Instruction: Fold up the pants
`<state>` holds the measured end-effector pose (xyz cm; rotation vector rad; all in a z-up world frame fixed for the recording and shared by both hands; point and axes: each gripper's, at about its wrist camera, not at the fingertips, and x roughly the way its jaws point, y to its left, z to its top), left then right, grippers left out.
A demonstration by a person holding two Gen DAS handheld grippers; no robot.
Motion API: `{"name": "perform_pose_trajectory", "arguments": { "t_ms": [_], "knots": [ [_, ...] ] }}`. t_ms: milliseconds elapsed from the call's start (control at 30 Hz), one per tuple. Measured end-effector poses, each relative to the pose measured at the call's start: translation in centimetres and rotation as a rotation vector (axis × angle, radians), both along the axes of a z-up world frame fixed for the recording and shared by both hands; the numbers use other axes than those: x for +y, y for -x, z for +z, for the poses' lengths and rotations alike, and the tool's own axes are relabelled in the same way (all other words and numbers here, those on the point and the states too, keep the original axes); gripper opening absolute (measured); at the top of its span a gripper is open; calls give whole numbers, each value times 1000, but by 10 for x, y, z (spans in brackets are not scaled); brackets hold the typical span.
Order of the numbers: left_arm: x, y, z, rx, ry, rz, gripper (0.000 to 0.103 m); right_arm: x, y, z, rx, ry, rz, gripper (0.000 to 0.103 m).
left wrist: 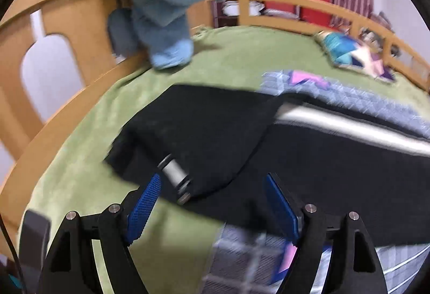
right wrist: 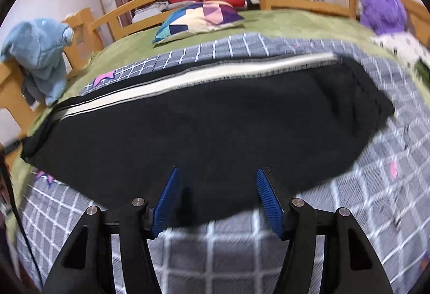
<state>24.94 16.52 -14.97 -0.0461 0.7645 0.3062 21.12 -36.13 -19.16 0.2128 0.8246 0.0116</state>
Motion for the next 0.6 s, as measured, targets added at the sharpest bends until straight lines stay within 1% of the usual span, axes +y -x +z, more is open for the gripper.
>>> {"name": "perform_pose_trajectory", "arguments": {
  "t_ms": [67, 133, 200, 233, 267, 300, 333, 367, 400, 433, 467, 500, 533, 567, 600],
  "knots": [
    [7, 6, -10, 0, 27, -17, 78, 2, 4, -1, 11, -22, 8, 59],
    [10, 3, -16, 1, 40, -28, 78, 5, 8, 1, -2, -28, -2, 59],
    [11, -10, -21, 4, 18, -52, 78, 7, 11, 1, -7, -34, -3, 59],
    [11, -20, -25, 33, -8, -39, 78, 8, 11, 0, -2, -32, -5, 59],
    [11, -27, -29, 57, -23, -25, 75, 8, 10, -1, 3, -29, -8, 59],
    [14, -35, -33, 75, -25, -14, 68, 9, 10, -3, 9, -27, -11, 59],
    [18, -42, -36, 88, -19, -6, 49, 9, 9, -4, 15, -25, -10, 59],
    [23, -52, -37, 107, -27, 1, 36, 9, 9, -4, 18, -22, -8, 59],
    [26, -58, -35, 105, -46, 3, 31, 9, 9, -5, 18, -14, -8, 59],
    [31, -66, -27, 86, -75, 9, 29, 10, 8, -4, 18, -4, -9, 59],
    [35, -71, -18, 62, -92, 18, 29, 10, 7, -4, 18, 6, -9, 59],
    [45, -81, -3, 22, -105, 41, 30, 10, 6, -3, 15, 19, -9, 59],
    [53, -87, 9, -13, -98, 60, 32, 10, 6, -1, 9, 25, -12, 59],
    [66, -96, 28, -69, -75, 87, 36, 9, 5, 0, 4, 25, -12, 59],
    [71, -100, 38, -90, -74, 107, 39, 9, 5, 1, 1, 25, -11, 59]
  ]
}}
